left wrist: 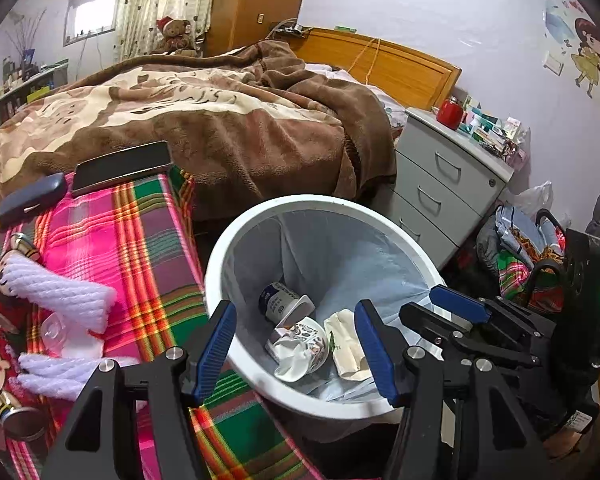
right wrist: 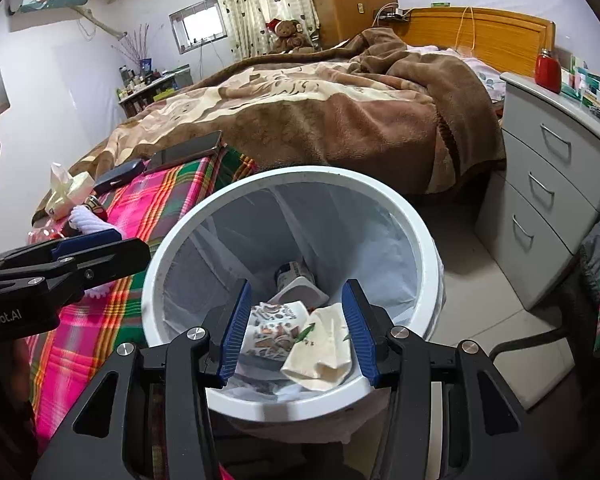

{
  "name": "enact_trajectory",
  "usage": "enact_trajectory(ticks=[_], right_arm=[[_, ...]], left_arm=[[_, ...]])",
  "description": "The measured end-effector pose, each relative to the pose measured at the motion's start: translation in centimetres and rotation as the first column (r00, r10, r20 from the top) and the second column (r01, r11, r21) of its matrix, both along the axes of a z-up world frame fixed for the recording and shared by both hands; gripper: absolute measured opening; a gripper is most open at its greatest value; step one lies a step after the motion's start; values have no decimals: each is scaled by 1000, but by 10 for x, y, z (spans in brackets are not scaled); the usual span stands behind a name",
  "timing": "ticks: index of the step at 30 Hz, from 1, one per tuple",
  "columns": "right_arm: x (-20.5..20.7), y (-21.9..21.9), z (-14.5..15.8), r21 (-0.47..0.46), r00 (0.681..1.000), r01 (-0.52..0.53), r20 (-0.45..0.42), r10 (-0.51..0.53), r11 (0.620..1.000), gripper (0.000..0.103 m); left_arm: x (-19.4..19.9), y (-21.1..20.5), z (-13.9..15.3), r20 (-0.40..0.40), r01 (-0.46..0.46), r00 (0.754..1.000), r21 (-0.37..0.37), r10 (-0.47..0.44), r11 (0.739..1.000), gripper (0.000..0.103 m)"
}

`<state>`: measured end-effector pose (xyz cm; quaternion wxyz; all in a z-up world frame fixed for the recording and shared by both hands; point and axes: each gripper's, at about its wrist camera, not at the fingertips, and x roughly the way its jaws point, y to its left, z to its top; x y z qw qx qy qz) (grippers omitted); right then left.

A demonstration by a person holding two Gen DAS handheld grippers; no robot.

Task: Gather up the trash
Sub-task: 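Open both grippers to drop the bag and cup into the bin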

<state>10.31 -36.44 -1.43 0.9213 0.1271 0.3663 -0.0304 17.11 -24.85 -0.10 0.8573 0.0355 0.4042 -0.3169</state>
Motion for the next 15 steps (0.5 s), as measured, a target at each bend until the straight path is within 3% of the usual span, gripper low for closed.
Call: enact_trajectory(ticks=[15], right_arm=[[-10, 35, 12, -5, 998, -42, 41, 42, 999, 49]], left_arm=[[-28, 56, 15, 57, -92, 994, 7, 91, 996, 61]])
